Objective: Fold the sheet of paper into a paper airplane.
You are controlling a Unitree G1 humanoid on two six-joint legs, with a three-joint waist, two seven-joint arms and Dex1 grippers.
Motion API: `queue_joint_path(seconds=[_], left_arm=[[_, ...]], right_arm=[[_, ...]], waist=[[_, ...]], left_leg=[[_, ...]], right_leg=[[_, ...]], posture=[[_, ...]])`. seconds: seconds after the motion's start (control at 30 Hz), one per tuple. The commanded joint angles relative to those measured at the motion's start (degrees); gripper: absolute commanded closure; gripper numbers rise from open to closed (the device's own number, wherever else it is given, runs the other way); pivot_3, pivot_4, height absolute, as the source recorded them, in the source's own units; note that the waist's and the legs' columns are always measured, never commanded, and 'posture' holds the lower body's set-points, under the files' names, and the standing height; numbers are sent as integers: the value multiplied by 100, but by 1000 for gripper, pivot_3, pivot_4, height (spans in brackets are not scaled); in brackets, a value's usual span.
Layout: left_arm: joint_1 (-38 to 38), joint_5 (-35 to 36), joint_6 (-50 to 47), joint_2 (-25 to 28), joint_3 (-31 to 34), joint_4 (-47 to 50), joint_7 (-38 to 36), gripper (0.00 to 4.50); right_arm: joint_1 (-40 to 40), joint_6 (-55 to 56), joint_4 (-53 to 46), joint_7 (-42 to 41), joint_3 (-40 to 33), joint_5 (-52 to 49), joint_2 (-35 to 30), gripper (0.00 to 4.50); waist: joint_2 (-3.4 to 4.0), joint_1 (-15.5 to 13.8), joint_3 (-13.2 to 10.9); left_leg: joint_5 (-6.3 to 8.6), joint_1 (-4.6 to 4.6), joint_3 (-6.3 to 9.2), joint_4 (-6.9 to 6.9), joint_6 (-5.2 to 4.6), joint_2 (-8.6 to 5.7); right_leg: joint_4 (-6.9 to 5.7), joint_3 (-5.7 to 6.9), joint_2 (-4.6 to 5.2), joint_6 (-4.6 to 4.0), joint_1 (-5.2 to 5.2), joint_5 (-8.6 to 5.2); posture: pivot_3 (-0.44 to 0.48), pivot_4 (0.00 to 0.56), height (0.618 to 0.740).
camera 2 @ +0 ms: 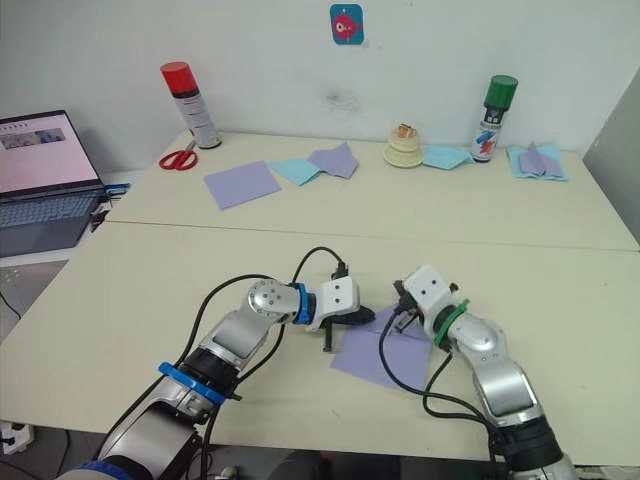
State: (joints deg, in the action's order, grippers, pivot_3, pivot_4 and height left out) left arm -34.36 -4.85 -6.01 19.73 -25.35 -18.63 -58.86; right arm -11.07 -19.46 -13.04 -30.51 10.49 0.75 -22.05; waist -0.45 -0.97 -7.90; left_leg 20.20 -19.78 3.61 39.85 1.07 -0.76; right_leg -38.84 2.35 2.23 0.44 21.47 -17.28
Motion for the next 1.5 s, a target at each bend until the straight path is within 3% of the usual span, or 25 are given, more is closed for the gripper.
queue_joint_path(seconds=[0.03, 0.47, 0.87, 1.27, 1.5], left_arm=[[143, -316, -345, -64, -285, -333, 80, 4481], [61, -170, -604, -93, -200, 0, 14, 4481], [-588, -130, -327, -110, -76, -3, -113, 4481], [-412, -368, 132, -142, -300, -428, -165, 4481], [-60, -336, 105, 207, -146, -390, -234, 4481]], right_arm=[[38, -32, -174, -184, 89, -69, -71, 4500], [10, -358, 418, -261, 502, 225, -166, 4500], [25, -592, 477, -254, 631, 277, -245, 4500], [32, -647, 477, -263, 718, 302, -252, 4500], [43, -632, 448, -272, 765, 337, -258, 4500]], waist=[[0, -5, 0], [0, -12, 0], [-3, 43, -13], [-3, 51, -15], [-2, 100, -12]], left_leg=[[0, 0, 1, 0, -1, 0], [0, 0, 2, 0, -2, 0], [-9, -18, 1, -4, 15, 1], [-12, -18, 0, -6, 21, 2], [-12, -14, 0, -12, 20, 4]], right_leg=[[0, 1, 0, 0, 0, 0], [0, 1, 1, 0, 1, 0], [-3, 0, -2, -1, 26, 0], [-1, -1, -1, 0, 25, -1], [-1, -2, -3, 0, 24, -1]], posture=[[0, 150, 717], [0, 150, 717], [0, 150, 717], [0, 150, 717], [0, 150, 717]])
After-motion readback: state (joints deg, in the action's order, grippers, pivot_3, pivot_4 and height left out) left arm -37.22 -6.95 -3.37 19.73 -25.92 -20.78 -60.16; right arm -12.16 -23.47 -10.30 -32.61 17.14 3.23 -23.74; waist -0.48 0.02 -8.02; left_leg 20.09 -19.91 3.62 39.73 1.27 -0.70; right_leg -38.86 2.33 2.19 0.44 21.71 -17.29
